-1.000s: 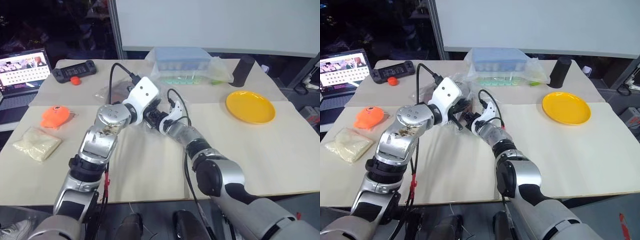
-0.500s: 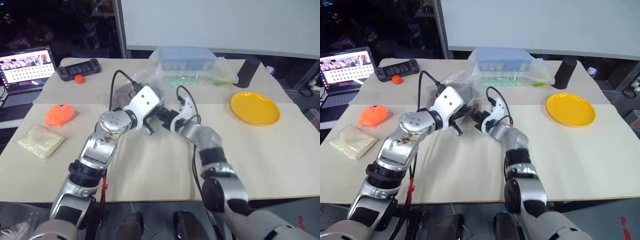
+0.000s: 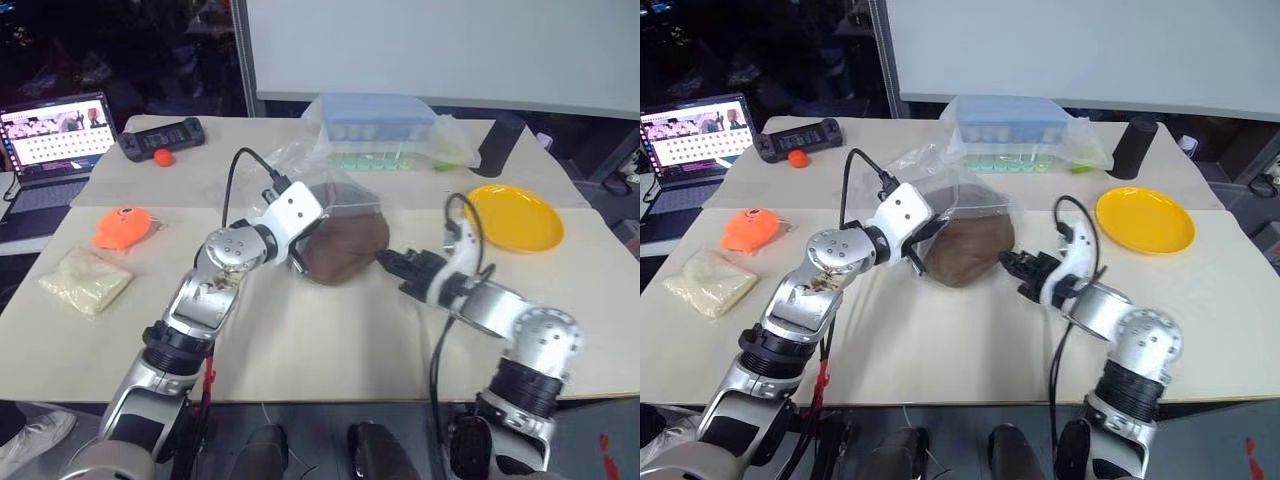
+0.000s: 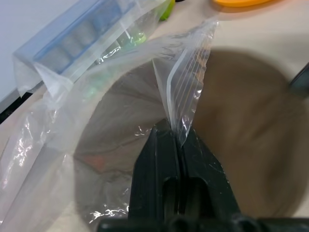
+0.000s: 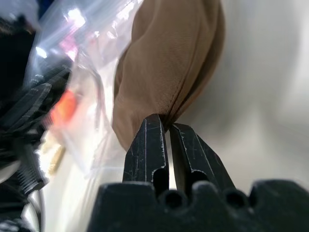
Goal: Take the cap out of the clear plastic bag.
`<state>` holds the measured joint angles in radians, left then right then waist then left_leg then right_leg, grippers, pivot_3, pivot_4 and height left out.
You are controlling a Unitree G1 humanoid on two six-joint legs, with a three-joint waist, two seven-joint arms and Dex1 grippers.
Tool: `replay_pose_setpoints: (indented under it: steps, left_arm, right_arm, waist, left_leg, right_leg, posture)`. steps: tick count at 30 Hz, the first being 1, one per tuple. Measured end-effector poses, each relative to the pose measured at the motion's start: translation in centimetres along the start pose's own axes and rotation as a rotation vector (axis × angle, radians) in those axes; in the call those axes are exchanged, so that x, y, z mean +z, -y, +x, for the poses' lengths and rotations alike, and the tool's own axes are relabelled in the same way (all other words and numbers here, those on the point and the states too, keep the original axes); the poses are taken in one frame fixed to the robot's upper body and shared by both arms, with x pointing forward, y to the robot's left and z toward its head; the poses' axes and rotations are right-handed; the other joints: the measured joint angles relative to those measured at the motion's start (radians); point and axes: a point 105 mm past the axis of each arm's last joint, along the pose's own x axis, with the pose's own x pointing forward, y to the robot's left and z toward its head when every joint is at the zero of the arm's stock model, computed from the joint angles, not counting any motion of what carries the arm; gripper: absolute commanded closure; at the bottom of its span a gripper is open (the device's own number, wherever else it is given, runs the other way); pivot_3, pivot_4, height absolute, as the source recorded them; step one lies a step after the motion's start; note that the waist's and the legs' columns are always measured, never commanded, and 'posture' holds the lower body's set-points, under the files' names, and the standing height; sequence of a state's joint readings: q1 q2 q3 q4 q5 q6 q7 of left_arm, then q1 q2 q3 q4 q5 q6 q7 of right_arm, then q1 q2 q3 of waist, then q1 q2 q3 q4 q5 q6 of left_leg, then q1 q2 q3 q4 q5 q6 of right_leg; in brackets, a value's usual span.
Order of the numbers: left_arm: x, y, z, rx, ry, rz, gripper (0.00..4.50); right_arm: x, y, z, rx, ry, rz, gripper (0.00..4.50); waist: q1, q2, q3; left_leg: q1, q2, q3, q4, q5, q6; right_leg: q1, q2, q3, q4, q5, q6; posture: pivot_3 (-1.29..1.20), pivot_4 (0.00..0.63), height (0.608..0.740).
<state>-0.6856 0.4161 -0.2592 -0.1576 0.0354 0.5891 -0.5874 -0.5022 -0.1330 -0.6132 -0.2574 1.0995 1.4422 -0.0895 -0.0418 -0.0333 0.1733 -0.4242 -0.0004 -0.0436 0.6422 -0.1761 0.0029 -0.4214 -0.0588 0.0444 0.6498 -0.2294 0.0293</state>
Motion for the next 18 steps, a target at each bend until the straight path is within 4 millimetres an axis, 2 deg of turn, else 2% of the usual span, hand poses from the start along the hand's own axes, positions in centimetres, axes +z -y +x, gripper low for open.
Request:
replay_pose_setpoints:
  steps: [4, 5, 7, 9, 13, 18]
  left_arm:
    - [-0.3, 0.0, 0.0, -0.009, 0.0, 0.011, 4.5]
    - [-0.4, 0.1, 0.1, -0.015, -0.003, 0.01, 4.5]
    - [-0.5, 0.2, 0.0, -0.018, 0.001, 0.014, 4.5]
    - [-1.1, 0.1, 0.0, -0.016, -0.018, 0.011, 4.5]
    - [-1.1, 0.4, 0.1, -0.028, -0.015, 0.021, 4.5]
    - [-1.1, 0.6, 0.2, -0.036, -0.013, 0.03, 4.5]
  right_arm:
    - [0.9, 0.3, -4.3, 0.027, -0.025, -0.077, 4.47]
    - [0.7, 0.2, -5.8, 0.032, -0.057, -0.134, 4.47]
    - [0.3, 0.1, -7.7, 0.033, -0.112, -0.186, 4.47]
    - [0.4, -0.9, -9.8, 0.064, -0.156, -0.255, 4.47]
    - [1.8, -2.7, -11.5, 0.103, -0.133, -0.383, 4.47]
    - [5.3, -3.9, -13.8, 0.117, -0.021, -0.465, 4.47]
  waist:
    - [0.002, 0.001, 0.001]
    - [0.002, 0.001, 0.001]
    - [0.007, 0.002, 0.001]
    - [0.005, 0.002, 0.001]
    - [0.0, 0.002, 0.001]
    - [0.011, 0.002, 0.001]
  left_leg:
    - [-0.001, 0.0, 0.001, 0.0, 0.0, 0.0]
    - [-0.001, -0.001, 0.001, 0.0, 0.0, 0.0]
    - [-0.002, -0.001, 0.001, 0.0, 0.0, 0.0]
    - [-0.002, 0.0, 0.001, 0.0, 0.0, 0.0]
    - [-0.001, 0.0, 0.002, 0.001, 0.0, 0.001]
    - [-0.001, 0.0, 0.003, 0.001, 0.0, 0.001]
  right_leg:
    - [0.0, -0.001, 0.0, -0.002, 0.0, 0.0]
    - [0.001, -0.001, 0.0, -0.002, 0.0, 0.0]
    - [0.001, -0.001, 0.0, -0.003, -0.001, 0.002]
    - [0.002, -0.001, 0.001, -0.004, -0.003, 0.006]
    - [0.003, 0.001, 0.002, -0.004, -0.005, 0.008]
    - [0.003, 0.001, 0.002, -0.006, -0.005, 0.009]
  posture:
    - [0.0, 0.15, 0.74]
    - [0.0, 0.15, 0.74]
    - [0.0, 0.15, 0.74]
    - [0.0, 0.15, 0.74]
    - [0.0, 0.15, 0.74]
    - [0.0, 0.15, 0.74]
